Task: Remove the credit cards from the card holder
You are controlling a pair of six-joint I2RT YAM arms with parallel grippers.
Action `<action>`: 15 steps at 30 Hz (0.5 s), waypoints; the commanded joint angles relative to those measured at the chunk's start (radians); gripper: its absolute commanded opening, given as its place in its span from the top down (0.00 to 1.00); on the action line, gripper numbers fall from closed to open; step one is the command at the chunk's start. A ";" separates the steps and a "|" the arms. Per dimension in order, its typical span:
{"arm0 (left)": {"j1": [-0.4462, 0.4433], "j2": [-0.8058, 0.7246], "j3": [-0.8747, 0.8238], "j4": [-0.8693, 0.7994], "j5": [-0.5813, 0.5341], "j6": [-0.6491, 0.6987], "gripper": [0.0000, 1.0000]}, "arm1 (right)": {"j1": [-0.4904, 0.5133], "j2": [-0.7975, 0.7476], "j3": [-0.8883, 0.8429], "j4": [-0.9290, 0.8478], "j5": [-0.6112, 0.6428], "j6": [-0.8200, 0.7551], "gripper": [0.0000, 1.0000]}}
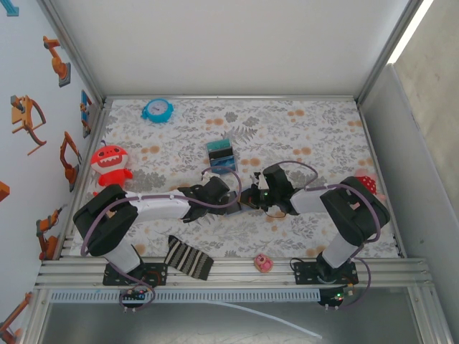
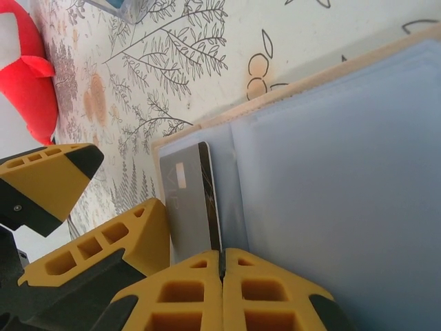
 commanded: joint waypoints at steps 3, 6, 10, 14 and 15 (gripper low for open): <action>-0.007 0.023 0.014 -0.052 0.007 -0.012 0.03 | -0.024 -0.014 -0.024 0.038 -0.008 -0.003 1.00; -0.007 0.023 0.012 -0.055 0.002 -0.014 0.03 | -0.041 -0.023 -0.036 0.038 -0.004 -0.009 1.00; -0.006 0.024 0.012 -0.055 0.000 -0.013 0.03 | -0.054 -0.027 -0.042 0.014 0.005 -0.029 1.00; -0.005 0.028 0.011 -0.054 -0.005 -0.013 0.03 | -0.064 -0.041 -0.034 -0.045 0.020 -0.063 1.00; -0.005 0.027 0.011 -0.053 -0.005 -0.014 0.03 | -0.067 -0.047 -0.032 -0.062 0.024 -0.071 1.00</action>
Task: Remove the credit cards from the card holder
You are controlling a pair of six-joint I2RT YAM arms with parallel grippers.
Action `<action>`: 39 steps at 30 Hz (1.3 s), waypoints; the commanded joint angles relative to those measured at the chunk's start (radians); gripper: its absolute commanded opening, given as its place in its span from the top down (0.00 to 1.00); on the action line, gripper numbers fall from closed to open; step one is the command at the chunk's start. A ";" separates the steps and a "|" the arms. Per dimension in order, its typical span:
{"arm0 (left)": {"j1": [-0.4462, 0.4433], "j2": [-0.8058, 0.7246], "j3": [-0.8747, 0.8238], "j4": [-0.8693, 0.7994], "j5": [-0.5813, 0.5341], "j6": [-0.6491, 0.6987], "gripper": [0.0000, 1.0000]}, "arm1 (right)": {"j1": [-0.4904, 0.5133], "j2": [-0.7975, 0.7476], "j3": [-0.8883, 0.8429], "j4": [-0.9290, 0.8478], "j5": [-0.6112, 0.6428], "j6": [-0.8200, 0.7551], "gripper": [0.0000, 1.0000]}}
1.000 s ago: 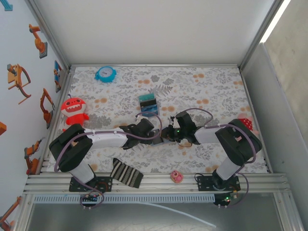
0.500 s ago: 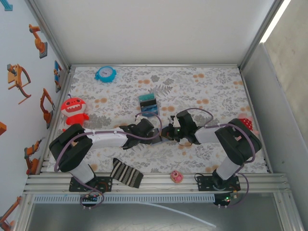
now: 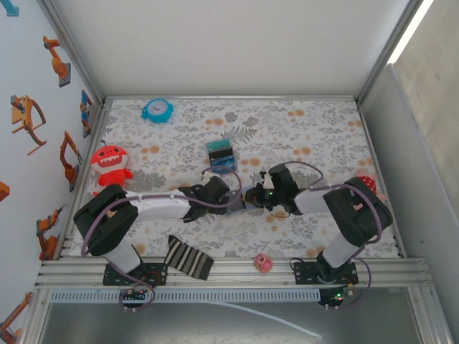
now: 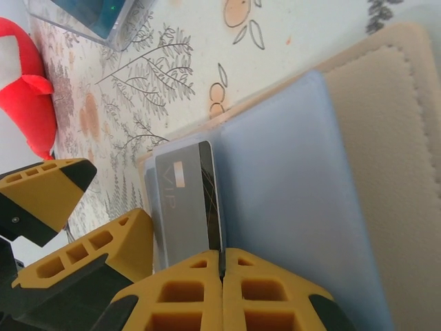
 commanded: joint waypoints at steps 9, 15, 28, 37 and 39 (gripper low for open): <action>-0.005 0.019 0.004 -0.035 -0.016 0.016 0.03 | -0.016 -0.080 0.037 -0.223 0.085 -0.132 1.00; 0.004 0.017 0.016 -0.016 -0.045 0.081 0.03 | -0.016 -0.098 0.041 -0.242 0.104 -0.136 1.00; 0.017 -0.051 0.069 0.002 -0.028 0.177 0.03 | -0.016 -0.136 0.032 -0.217 0.106 -0.103 1.00; -0.012 0.026 0.128 0.038 0.005 0.189 0.03 | -0.016 -0.137 0.016 -0.164 0.087 -0.072 1.00; -0.015 0.047 0.137 0.041 0.007 0.189 0.03 | -0.017 -0.140 0.011 -0.160 0.084 -0.070 1.00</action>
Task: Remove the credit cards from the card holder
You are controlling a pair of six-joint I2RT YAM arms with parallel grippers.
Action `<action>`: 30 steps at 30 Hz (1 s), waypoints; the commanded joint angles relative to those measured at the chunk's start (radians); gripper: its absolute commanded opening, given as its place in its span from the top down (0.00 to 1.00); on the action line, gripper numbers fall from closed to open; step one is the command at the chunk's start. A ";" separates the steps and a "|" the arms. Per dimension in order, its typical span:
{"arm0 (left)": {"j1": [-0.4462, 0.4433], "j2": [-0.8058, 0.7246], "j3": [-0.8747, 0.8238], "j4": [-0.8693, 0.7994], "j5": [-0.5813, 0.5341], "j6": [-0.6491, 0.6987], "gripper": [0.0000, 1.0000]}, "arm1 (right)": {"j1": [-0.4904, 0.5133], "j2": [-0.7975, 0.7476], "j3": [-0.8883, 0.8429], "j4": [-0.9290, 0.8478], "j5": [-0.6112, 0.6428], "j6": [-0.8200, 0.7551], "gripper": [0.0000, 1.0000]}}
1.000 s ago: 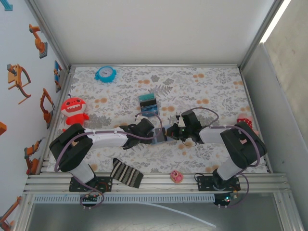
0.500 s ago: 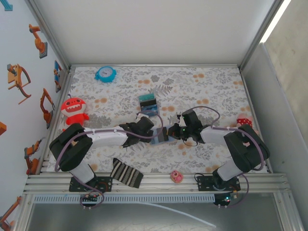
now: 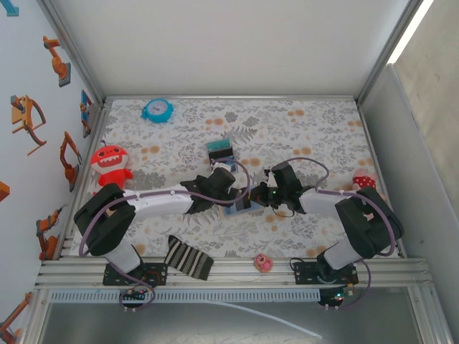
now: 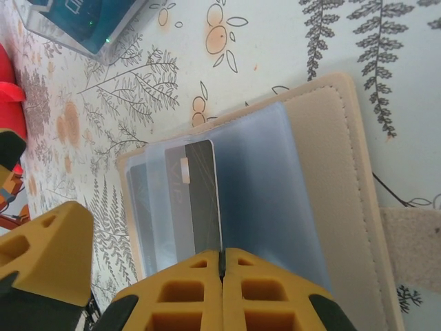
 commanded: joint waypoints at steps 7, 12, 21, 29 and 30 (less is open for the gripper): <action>-0.009 0.087 0.036 -0.009 0.016 0.017 0.03 | -0.005 -0.022 -0.028 0.086 -0.028 0.048 1.00; -0.009 0.108 0.035 -0.030 0.017 0.015 0.03 | -0.004 0.010 -0.052 0.209 -0.073 0.103 1.00; -0.009 0.107 0.022 -0.044 0.018 0.010 0.03 | -0.004 0.103 -0.083 0.425 -0.135 0.194 0.90; -0.009 0.109 0.019 -0.035 0.029 0.000 0.03 | -0.005 0.140 -0.080 0.457 -0.136 0.194 0.83; -0.009 0.109 0.020 -0.036 0.030 0.000 0.03 | -0.005 0.143 -0.080 0.457 -0.134 0.194 0.83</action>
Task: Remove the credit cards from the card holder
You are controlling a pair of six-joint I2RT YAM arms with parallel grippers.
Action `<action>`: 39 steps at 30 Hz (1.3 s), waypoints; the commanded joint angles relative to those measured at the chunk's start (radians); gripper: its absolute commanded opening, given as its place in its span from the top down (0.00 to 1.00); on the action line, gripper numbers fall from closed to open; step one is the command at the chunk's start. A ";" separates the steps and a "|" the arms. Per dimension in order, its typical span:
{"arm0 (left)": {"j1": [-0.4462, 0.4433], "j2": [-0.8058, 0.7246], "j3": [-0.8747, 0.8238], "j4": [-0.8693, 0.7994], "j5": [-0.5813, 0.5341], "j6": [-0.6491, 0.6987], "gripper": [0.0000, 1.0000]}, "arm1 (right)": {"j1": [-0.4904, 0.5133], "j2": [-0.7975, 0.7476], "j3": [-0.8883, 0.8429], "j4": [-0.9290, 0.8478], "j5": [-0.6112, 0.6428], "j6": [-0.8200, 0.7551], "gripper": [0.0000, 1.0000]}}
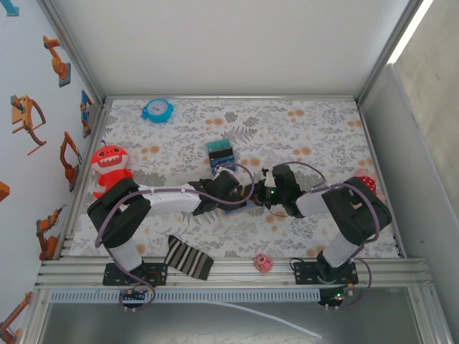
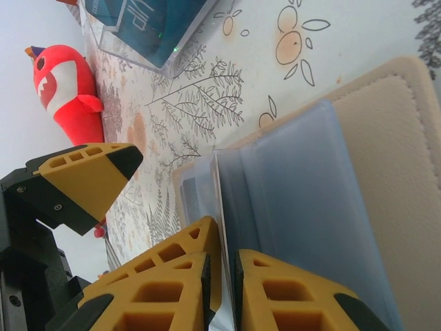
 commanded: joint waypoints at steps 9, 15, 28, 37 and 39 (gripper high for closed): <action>-0.003 -0.015 -0.012 -0.032 0.009 -0.018 0.03 | -0.003 0.020 -0.014 0.027 0.015 -0.008 1.00; -0.001 -0.052 -0.036 -0.036 -0.004 -0.019 0.03 | -0.006 -0.085 0.010 -0.205 0.105 -0.126 1.00; -0.001 -0.143 -0.004 -0.049 -0.006 0.021 0.03 | -0.007 -0.328 0.112 -0.627 0.273 -0.329 1.00; 0.005 -0.220 0.009 -0.074 -0.007 0.004 0.03 | -0.006 -0.396 0.168 -0.726 0.308 -0.394 1.00; 0.008 -0.236 0.005 -0.072 -0.008 0.001 0.03 | -0.007 -0.406 0.183 -0.757 0.323 -0.414 1.00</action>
